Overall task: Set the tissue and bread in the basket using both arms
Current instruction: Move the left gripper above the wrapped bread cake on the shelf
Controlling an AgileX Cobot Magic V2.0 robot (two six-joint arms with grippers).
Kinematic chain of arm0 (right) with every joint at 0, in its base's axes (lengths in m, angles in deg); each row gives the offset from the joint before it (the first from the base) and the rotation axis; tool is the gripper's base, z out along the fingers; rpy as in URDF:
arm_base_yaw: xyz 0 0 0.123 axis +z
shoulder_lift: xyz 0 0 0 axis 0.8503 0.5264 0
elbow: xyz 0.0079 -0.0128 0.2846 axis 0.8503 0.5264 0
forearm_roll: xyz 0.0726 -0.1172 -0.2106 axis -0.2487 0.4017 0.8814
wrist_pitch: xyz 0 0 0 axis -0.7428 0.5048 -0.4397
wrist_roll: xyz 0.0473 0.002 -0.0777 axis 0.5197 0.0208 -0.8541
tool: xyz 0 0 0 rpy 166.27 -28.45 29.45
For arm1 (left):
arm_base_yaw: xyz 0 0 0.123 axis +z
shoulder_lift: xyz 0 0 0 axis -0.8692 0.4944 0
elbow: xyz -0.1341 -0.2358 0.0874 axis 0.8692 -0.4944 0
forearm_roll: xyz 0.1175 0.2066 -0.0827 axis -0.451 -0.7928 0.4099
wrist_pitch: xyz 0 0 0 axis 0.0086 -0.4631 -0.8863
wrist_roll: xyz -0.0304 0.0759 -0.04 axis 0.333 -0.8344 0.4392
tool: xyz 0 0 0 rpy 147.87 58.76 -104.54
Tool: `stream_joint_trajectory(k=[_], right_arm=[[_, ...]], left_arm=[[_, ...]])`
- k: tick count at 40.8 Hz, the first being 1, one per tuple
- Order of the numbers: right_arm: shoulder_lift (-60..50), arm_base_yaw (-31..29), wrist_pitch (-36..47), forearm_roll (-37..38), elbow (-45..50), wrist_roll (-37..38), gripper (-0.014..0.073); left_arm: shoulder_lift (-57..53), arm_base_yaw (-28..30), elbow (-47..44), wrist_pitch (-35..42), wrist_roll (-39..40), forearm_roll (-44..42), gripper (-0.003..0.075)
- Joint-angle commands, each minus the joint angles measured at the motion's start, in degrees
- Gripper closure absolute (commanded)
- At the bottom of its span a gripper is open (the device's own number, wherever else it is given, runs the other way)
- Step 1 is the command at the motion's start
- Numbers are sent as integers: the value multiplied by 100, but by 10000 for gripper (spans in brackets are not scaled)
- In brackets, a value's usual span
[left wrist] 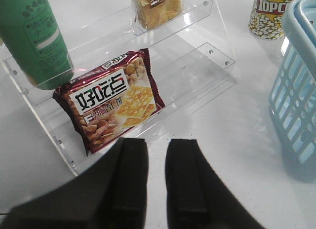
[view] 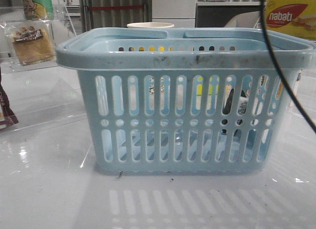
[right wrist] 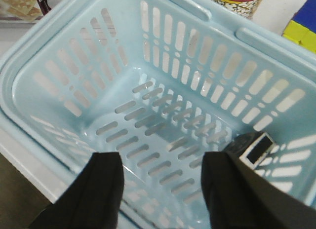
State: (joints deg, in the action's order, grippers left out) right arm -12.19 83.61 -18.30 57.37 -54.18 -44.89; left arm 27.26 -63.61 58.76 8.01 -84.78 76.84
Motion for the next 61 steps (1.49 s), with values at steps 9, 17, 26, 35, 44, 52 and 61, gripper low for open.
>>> stream_joint_trajectory(k=[9, 17, 26, 35, 44, 52, 61], right_arm=[[-1839, -10, 548, 352, 1333, -87, 132], [-2582, -16, 562, 352, 2016, -87, 132], [-2704, -16, 395, 352, 2106, -87, 132], [-2687, -16, 400, 352, 2106, -87, 132], [-2687, -16, 400, 352, 2106, -87, 132], [-2687, -16, 400, 352, 2106, -87, 132], [-2687, -16, 400, 352, 2106, -87, 132]], left_arm=[[25, -33, 175, 448, 51, 22, 513], [168, -33, 175, 590, 51, 22, 442], [846, -33, 260, 1075, 51, 64, 145], [2165, -33, 1089, 1113, 51, 222, 123], [3712, -33, 2320, 1272, 68, 222, 127], [4930, -23, 3553, 1285, 364, 231, 127], [6019, -23, 4947, 910, 375, 215, 127]])
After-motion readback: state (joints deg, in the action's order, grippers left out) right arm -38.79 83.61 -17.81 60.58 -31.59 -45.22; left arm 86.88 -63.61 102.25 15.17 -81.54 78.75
